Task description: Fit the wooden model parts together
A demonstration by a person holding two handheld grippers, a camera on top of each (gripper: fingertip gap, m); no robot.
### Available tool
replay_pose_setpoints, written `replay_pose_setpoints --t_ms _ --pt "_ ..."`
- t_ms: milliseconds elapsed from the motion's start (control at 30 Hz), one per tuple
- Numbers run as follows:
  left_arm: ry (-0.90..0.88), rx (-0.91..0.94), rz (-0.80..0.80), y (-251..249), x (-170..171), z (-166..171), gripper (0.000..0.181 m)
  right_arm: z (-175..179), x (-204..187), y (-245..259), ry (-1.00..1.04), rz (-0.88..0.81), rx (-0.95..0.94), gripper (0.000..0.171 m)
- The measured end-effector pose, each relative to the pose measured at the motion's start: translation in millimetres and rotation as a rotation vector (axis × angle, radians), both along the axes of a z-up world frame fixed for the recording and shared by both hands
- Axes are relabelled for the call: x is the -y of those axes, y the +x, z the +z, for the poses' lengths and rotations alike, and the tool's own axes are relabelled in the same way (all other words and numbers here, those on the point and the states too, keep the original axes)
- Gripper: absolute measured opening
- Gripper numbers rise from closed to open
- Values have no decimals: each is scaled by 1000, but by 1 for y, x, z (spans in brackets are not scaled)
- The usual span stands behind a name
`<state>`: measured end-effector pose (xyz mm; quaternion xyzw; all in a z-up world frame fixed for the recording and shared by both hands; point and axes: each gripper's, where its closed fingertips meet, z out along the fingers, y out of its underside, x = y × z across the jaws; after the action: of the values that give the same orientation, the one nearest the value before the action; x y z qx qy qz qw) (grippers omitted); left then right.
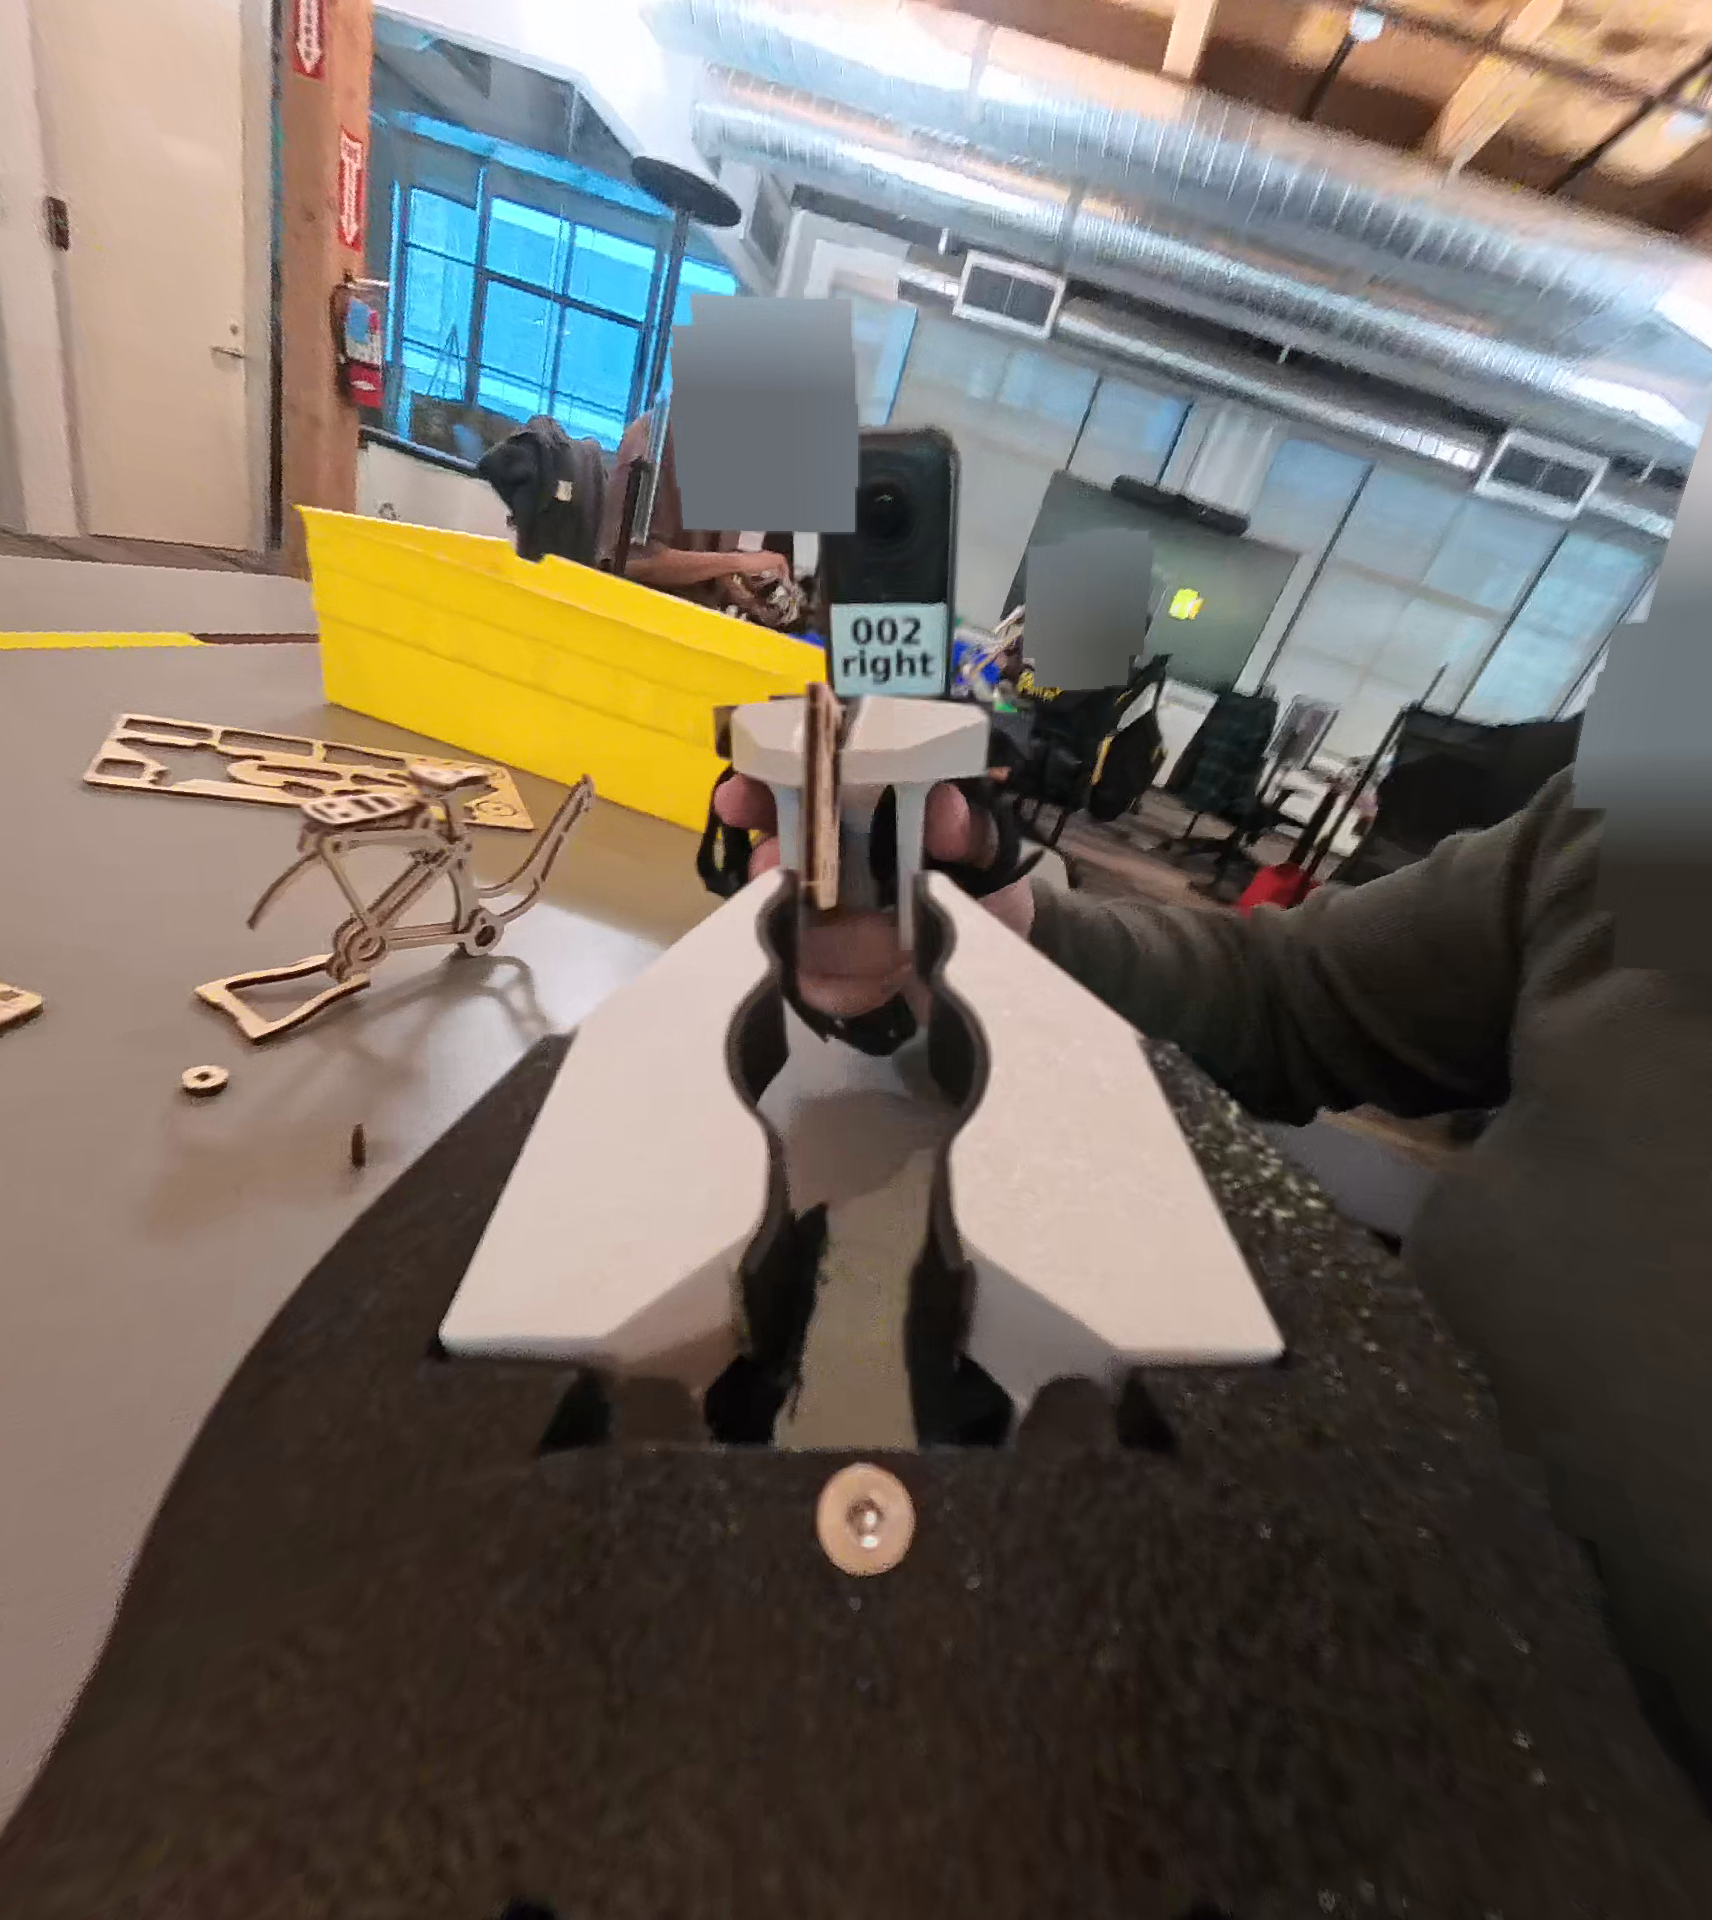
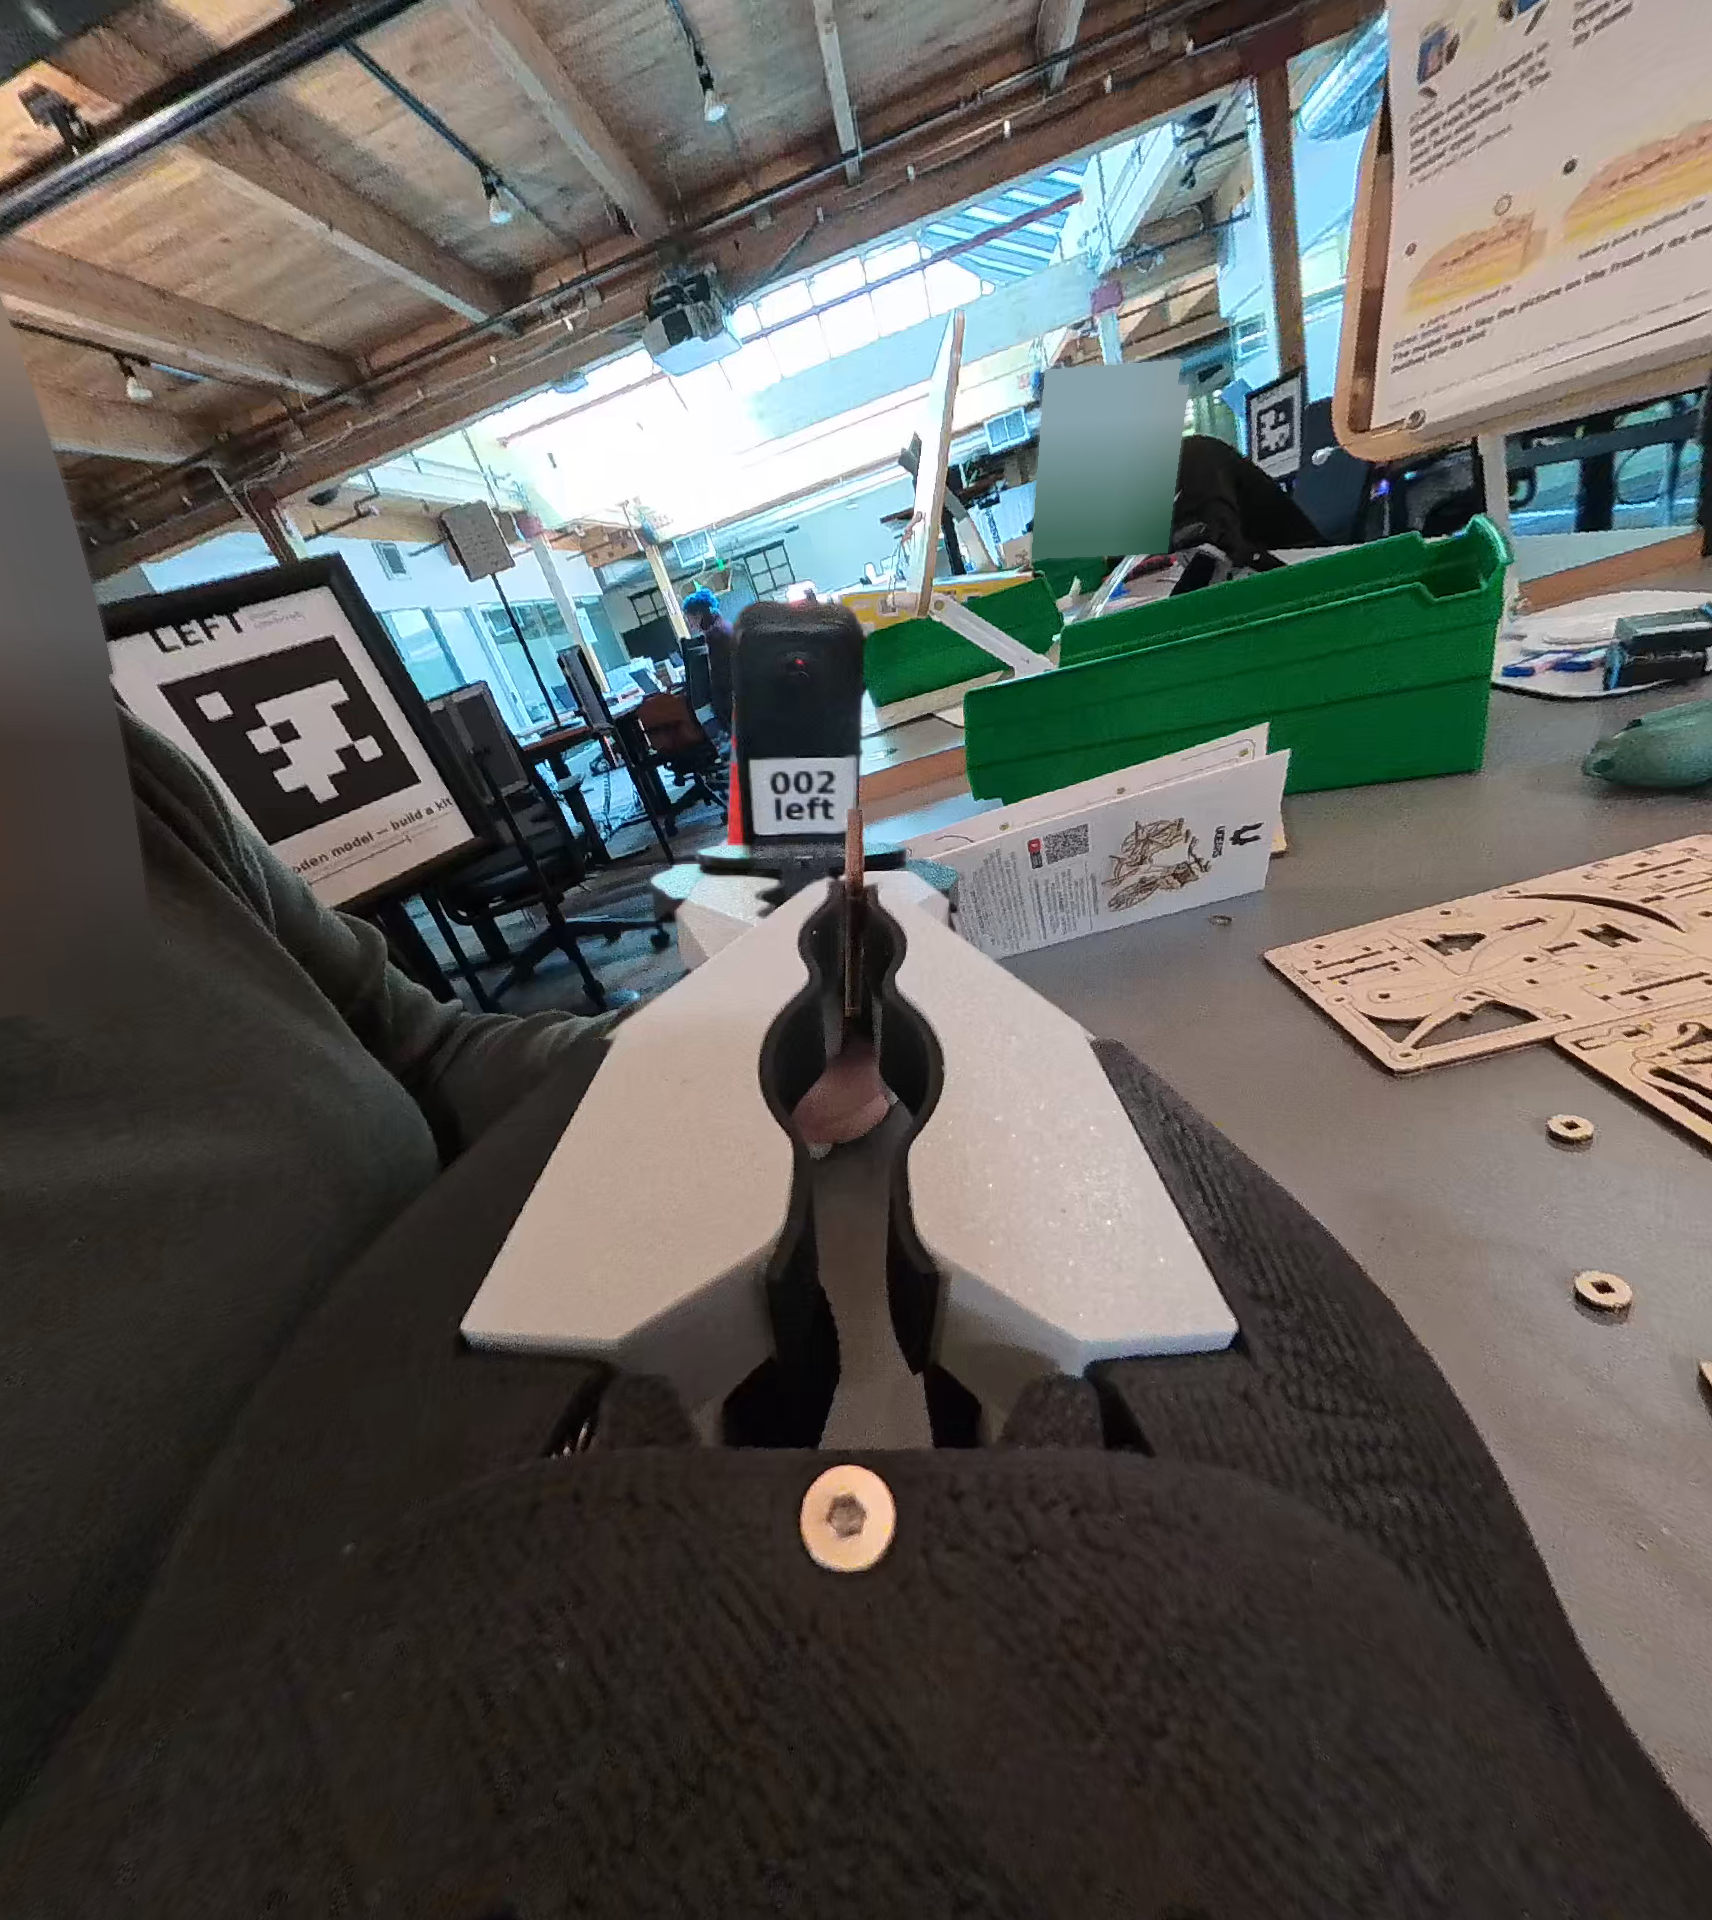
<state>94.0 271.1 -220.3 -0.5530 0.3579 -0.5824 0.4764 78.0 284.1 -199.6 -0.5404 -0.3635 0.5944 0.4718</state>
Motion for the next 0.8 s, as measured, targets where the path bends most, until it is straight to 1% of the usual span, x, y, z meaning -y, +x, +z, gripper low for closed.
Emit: replay_pose_setpoints --t_ms 33,100,133,200,267,333,367,400,467,567,667,800 --pt "-16 18 7 -2 -2 2 19 1 -1 1 -10 1 -12 0" --pt "-18 39 29 -5 -6 5 2 4 -2 3 -41 12 -43 0" --pt "-9 42 44 -6 -7 5 0 5 -2 2 -57 16 -56 0" --pt "29 37 82 -6 -9 5 0 5 -4 2 -82 14 -69 1" --pt "42 17 102 -5 -10 4 0 4 -6 3 -53 -19 -48 4" --pt "29 -6 107 -4 -12 0 0 1 -10 3 4 -76 -2 18" --pt "25 -27 108 -2 -13 -3 0 0 -10 3 28 -92 26 19" --pt "26 -51 107 1 -12 -6 0 -2 -10 2 49 -101 48 18" --pt "38 -87 103 5 -11 -11 1 -4 -10 2 75 -109 83 9" --pt "27 -82 99 4 -12 -11 0 -5 -9 3 63 -82 97 10" --pt "19 -74 105 3 -13 -10 0 -7 -9 5 59 -62 115 16" --pt "19 -81 95 4 -12 -11 0 -11 -8 6 85 -55 157 6"
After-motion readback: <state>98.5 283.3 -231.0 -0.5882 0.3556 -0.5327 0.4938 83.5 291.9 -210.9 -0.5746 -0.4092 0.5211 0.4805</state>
